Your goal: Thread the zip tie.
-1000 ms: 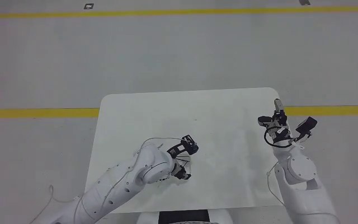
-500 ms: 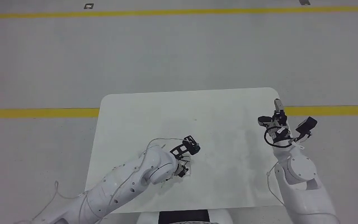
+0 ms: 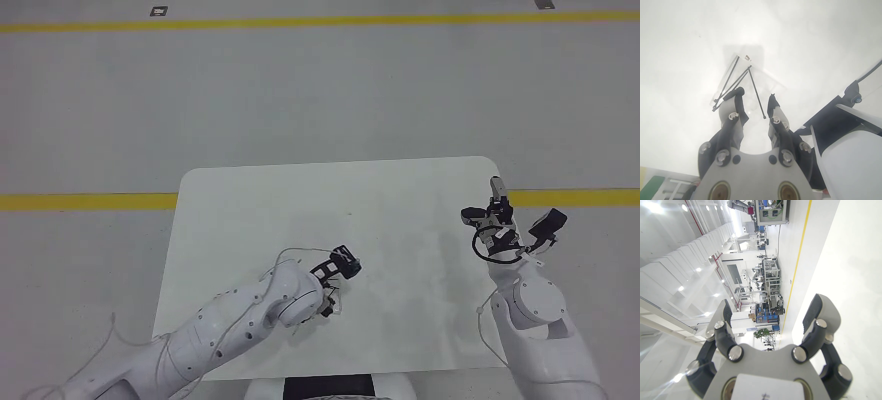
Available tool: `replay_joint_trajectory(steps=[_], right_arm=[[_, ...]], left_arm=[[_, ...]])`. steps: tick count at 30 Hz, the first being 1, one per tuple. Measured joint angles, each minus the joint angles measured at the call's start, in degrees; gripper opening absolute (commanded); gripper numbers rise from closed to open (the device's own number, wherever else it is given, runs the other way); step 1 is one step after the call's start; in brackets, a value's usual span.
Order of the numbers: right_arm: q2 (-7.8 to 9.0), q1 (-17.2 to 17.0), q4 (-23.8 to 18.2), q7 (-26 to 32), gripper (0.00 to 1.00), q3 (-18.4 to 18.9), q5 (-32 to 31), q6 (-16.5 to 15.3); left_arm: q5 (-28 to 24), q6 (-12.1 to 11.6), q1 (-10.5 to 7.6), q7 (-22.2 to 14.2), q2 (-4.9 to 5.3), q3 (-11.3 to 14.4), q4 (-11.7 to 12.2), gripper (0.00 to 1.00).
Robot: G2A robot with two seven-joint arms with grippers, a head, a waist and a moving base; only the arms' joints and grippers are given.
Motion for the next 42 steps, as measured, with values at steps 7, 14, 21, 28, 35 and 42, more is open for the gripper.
replay_joint_trajectory(steps=[7,14,21,28,35,42], right_arm=[[0.00,0.00,0.00,0.00,1.00,0.00,0.00,0.00],[0.00,0.00,0.00,0.00,1.00,0.00,0.00,0.00],[0.00,0.00,0.00,0.00,1.00,0.00,0.00,0.00],[0.00,0.00,0.00,0.00,1.00,0.00,0.00,0.00],[0.00,0.00,0.00,0.00,1.00,0.00,0.00,0.00],[0.00,0.00,0.00,0.00,1.00,0.00,0.00,0.00]], left_arm=[[0.29,0.60,-1.07,-1.10,-0.57,1.21,1.41,0.23],[-0.46,0.49,-1.83,-1.49,-1.08,2.07,2.84,0.22],[-1.03,0.45,-2.68,-1.30,-1.64,2.89,4.28,0.17],[-1.26,0.57,-3.27,-1.29,-2.02,3.44,5.24,0.10],[-1.62,0.70,-3.68,-0.88,-2.33,3.76,6.29,0.00],[-1.67,1.00,-3.91,-0.84,-2.48,3.87,6.84,0.00]])
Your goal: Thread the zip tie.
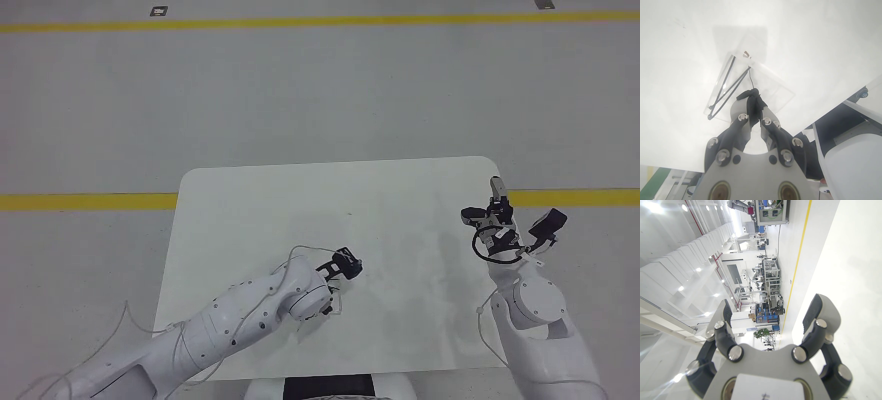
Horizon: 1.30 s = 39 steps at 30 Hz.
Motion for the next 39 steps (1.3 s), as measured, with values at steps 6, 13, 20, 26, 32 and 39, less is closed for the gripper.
replay_joint_trajectory(steps=[6,13,20,26,32,39], right_arm=[[0.00,0.00,0.00,0.00,1.00,0.00,0.00,0.00],[0.00,0.00,0.00,0.00,1.00,0.00,0.00,0.00],[0.00,0.00,0.00,0.00,1.00,0.00,0.00,0.00],[0.00,0.00,0.00,0.00,1.00,0.00,0.00,0.00],[0.00,0.00,0.00,0.00,1.00,0.00,0.00,0.00],[0.00,0.00,0.00,0.00,1.00,0.00,0.00,0.00]], left_arm=[[-0.25,-0.10,-0.12,0.15,-0.07,-0.02,0.04,0.38],[-0.64,-0.29,-0.29,0.89,-0.45,0.65,1.05,0.36],[-1.05,-0.26,-0.55,1.75,-0.84,1.14,2.29,0.29],[-0.99,-0.38,-0.72,2.12,-1.07,1.56,2.40,0.24],[-0.32,0.00,-0.84,1.30,-1.24,2.10,2.32,0.18],[0.01,0.34,-0.99,1.15,-1.51,2.55,2.67,0.07]])
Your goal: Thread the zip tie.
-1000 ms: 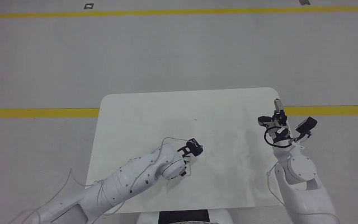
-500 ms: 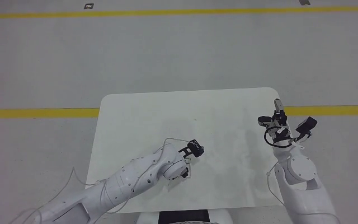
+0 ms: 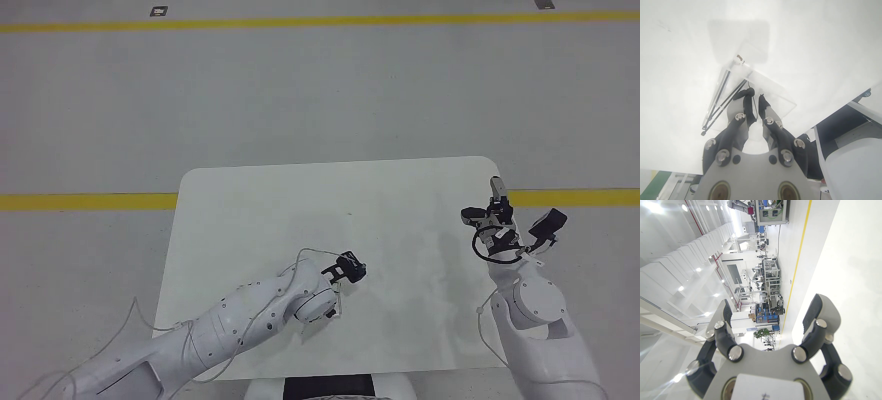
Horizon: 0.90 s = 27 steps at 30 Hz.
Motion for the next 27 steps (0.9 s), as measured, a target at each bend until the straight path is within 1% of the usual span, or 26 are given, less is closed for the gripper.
replay_joint_trajectory(steps=[5,12,17,23,27], right_arm=[[0.00,0.00,0.00,0.00,1.00,0.00,0.00,0.00],[0.00,0.00,0.00,0.00,1.00,0.00,0.00,0.00],[0.00,0.00,0.00,0.00,1.00,0.00,0.00,0.00],[0.00,0.00,0.00,0.00,1.00,0.00,0.00,0.00],[0.00,0.00,0.00,0.00,1.00,0.00,0.00,0.00]], left_arm=[[0.18,0.09,-0.06,-0.15,-0.12,0.17,0.17,0.11],[0.27,-0.04,-0.03,-0.20,-0.18,0.21,0.38,0.09],[-0.11,-0.10,0.03,0.00,-0.22,0.05,0.79,0.11],[-0.56,-0.22,0.02,0.32,-0.25,-0.17,1.08,0.11],[-0.79,-0.35,-0.01,0.46,-0.31,-0.20,1.31,0.14]])
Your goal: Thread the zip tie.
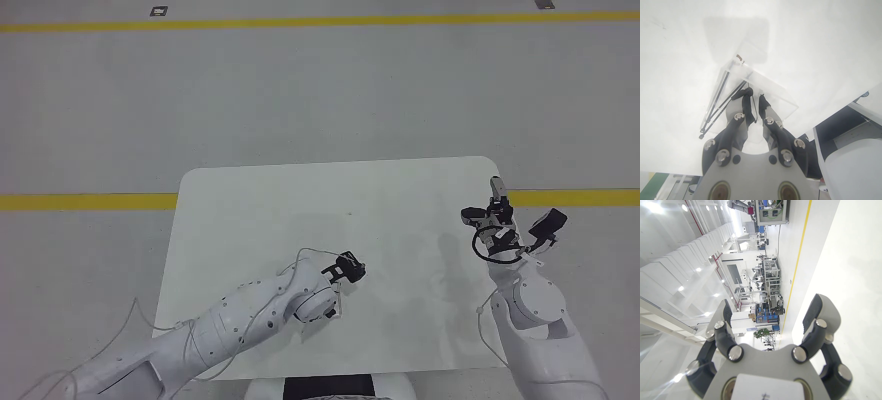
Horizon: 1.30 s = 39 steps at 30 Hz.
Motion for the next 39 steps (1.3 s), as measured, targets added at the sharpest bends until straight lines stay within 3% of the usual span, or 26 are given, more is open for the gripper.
replay_joint_trajectory(steps=[12,30,39], right_arm=[[0.00,0.00,0.00,0.00,1.00,0.00,0.00,0.00],[0.00,0.00,0.00,0.00,1.00,0.00,0.00,0.00],[0.00,0.00,0.00,0.00,1.00,0.00,0.00,0.00]], left_arm=[[-0.48,-0.02,-0.08,0.40,-0.17,0.00,0.97,0.16],[-0.58,-0.07,-0.09,0.58,-0.18,-0.11,1.80,0.00],[-0.16,0.03,0.17,0.02,0.12,-0.46,-0.19,0.00]])
